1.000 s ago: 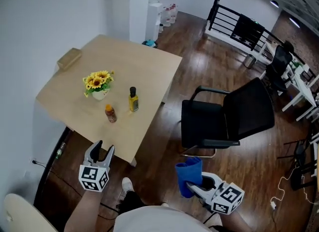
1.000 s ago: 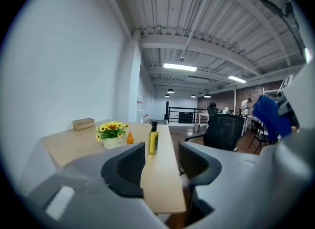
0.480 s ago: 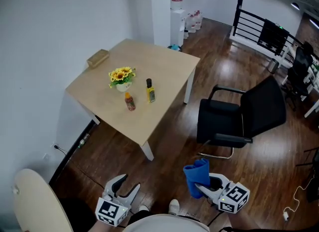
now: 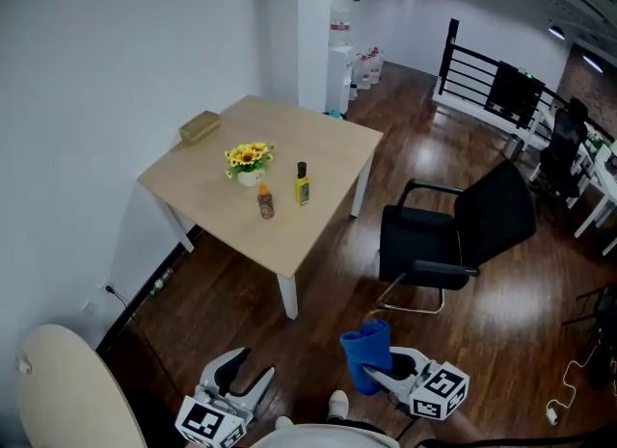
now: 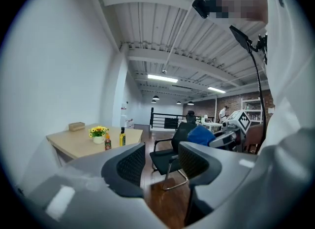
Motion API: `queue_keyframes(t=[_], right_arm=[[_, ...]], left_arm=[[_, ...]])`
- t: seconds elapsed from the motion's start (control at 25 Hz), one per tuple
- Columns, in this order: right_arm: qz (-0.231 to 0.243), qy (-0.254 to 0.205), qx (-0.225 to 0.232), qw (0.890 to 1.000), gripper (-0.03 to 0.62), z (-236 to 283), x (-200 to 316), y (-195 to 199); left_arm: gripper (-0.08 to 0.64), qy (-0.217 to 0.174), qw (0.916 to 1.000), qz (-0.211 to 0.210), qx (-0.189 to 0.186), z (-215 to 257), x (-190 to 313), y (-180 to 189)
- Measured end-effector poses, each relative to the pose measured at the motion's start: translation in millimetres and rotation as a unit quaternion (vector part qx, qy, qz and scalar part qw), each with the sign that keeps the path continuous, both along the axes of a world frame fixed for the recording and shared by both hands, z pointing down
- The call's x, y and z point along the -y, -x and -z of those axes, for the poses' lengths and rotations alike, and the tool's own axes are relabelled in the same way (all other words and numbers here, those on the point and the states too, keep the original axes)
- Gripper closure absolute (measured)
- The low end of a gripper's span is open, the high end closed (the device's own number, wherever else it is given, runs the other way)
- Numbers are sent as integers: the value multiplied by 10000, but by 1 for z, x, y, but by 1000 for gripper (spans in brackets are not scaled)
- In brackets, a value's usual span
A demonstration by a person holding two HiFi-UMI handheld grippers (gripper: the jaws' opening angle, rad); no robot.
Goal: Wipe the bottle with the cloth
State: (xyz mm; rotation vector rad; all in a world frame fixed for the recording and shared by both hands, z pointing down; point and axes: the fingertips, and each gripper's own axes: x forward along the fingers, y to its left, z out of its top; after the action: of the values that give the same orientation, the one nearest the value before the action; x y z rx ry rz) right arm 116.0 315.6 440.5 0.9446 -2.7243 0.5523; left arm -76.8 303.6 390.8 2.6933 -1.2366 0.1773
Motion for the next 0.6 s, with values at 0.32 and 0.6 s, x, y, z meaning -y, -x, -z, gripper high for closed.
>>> queue_keyframes(t=[0.32, 0.6], right_arm=[[12, -318, -10, 9995, 449, 14, -57, 58], [-103, -408, -127, 9990, 449, 17, -93, 75]], left_arm=[[336, 17, 9999, -117, -76, -6, -44, 41], [336, -42, 9996, -275, -98, -13, -69, 64]])
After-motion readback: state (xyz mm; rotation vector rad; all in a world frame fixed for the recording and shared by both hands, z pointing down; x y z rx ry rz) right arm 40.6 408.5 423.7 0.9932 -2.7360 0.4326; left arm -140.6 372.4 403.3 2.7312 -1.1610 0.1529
